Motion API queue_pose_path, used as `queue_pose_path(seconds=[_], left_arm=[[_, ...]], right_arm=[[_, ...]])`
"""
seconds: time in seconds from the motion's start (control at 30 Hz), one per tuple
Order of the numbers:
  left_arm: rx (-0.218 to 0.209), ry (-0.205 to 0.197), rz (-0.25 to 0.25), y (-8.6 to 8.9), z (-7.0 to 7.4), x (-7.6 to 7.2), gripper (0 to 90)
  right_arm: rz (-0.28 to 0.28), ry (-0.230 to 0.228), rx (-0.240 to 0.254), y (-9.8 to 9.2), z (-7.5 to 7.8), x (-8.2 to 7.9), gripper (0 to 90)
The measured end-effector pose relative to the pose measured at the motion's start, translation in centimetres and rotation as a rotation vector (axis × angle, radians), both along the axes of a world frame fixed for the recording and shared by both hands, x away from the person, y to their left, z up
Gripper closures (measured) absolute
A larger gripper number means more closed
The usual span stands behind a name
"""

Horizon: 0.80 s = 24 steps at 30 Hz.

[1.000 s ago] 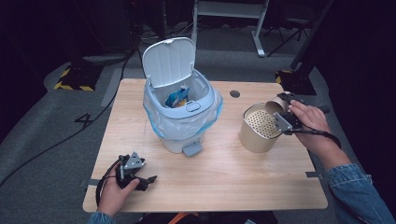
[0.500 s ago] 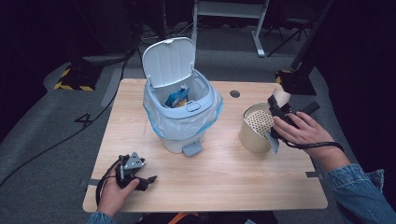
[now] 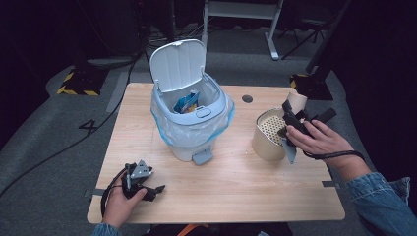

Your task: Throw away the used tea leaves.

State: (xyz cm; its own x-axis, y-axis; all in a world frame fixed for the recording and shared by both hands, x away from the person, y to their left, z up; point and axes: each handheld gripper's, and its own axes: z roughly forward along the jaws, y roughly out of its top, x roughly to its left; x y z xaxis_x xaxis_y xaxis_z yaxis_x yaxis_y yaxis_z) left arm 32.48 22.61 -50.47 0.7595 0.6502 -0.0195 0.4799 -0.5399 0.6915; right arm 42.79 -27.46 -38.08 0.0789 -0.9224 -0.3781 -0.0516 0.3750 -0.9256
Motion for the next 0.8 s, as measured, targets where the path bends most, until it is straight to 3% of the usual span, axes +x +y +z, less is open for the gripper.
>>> queue_pose_path(seconds=[0.3,0.5,0.67,0.77,0.8], left_arm=[[0.0,0.0,0.0,0.0,0.0,0.0,15.8],[0.0,0.0,-0.001,0.0,0.0,0.0,15.8],[0.001,-0.001,-0.001,0.0,0.0,0.0,15.8],[0.001,0.0,-0.001,0.0,0.0,0.0,15.8],[0.0,0.0,-0.001,0.0,0.0,0.0,15.8]], right_arm=[[0.01,-0.009,-0.015,0.2,0.0,0.0,29.6],[0.012,0.0,0.033,0.1,0.3,0.1,29.4],[0.005,0.007,0.043,0.1,0.7,0.0,29.2],[0.001,0.018,0.071,-0.1,1.0,0.1,28.9],[0.005,0.02,0.101,-0.2,1.1,0.1,28.8]])
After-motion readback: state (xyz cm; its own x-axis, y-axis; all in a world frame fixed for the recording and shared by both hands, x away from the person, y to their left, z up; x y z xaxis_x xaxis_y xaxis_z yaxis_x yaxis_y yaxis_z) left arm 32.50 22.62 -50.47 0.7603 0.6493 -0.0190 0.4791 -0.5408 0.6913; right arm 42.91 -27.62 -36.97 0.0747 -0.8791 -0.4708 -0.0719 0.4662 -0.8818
